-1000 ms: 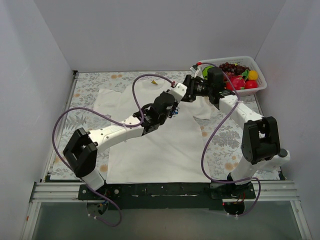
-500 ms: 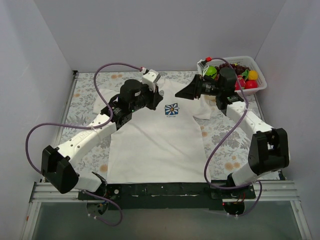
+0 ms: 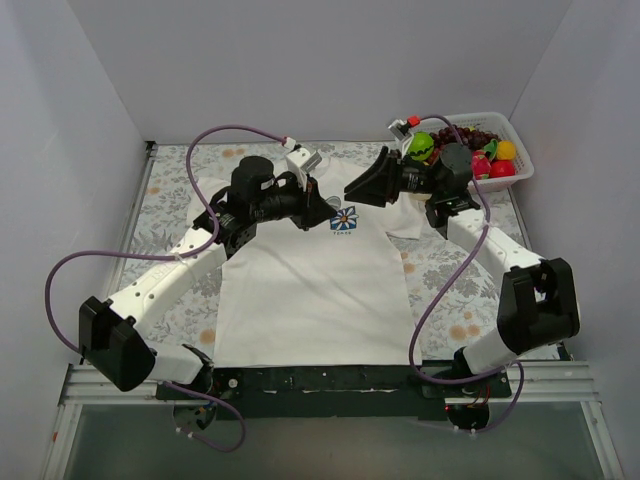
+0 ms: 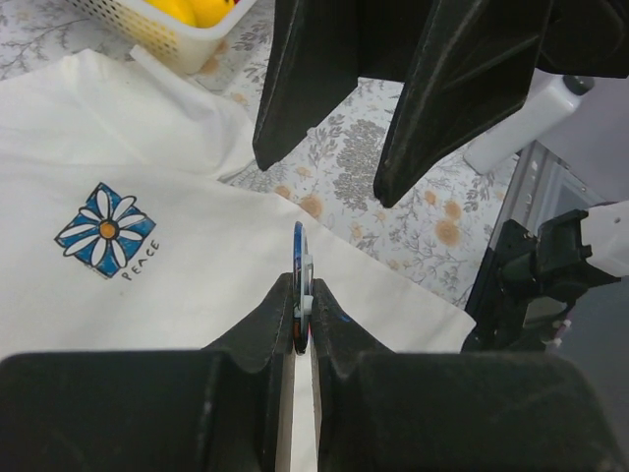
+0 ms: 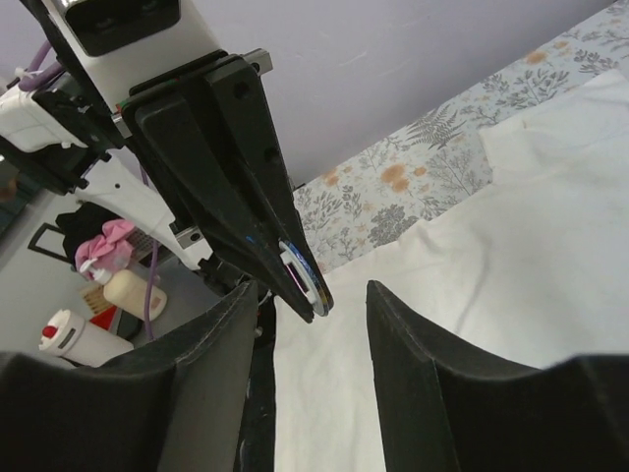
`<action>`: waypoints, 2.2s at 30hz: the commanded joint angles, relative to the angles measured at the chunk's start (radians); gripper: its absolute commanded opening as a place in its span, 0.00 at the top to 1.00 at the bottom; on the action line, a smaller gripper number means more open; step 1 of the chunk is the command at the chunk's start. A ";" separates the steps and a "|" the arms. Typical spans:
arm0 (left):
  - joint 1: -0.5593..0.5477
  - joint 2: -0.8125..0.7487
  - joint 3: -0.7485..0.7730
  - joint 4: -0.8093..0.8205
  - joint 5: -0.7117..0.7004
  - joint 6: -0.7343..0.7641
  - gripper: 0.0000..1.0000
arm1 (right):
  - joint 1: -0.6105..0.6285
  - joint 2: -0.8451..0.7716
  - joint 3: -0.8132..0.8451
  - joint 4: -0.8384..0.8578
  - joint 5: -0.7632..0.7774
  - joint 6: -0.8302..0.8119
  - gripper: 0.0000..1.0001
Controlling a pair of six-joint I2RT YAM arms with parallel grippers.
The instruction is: Pin the brooch onto the clothing
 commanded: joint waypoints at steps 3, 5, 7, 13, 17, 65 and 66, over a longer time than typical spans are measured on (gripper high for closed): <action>0.007 -0.043 0.019 0.056 0.103 -0.051 1.00 | 0.026 0.008 0.014 0.061 -0.019 -0.002 0.48; 0.007 -0.040 0.019 0.060 0.112 -0.057 1.00 | 0.037 0.017 0.016 0.075 -0.020 0.003 0.50; 0.007 -0.036 0.024 0.065 0.122 -0.060 1.00 | 0.052 0.025 0.019 0.075 -0.019 0.002 0.51; 0.009 -0.026 0.025 0.074 0.133 -0.065 1.00 | 0.069 0.062 0.028 0.145 -0.034 0.060 0.84; 0.013 -0.039 0.017 0.070 0.103 -0.063 1.00 | 0.067 0.073 0.026 0.200 -0.051 0.095 0.99; 0.239 0.110 -0.107 0.849 0.416 -0.668 0.37 | 0.057 -0.145 -0.213 0.477 0.392 0.121 0.99; 0.233 0.113 -0.102 0.838 0.415 -0.654 0.37 | 0.058 -0.139 -0.202 0.481 0.391 0.121 0.99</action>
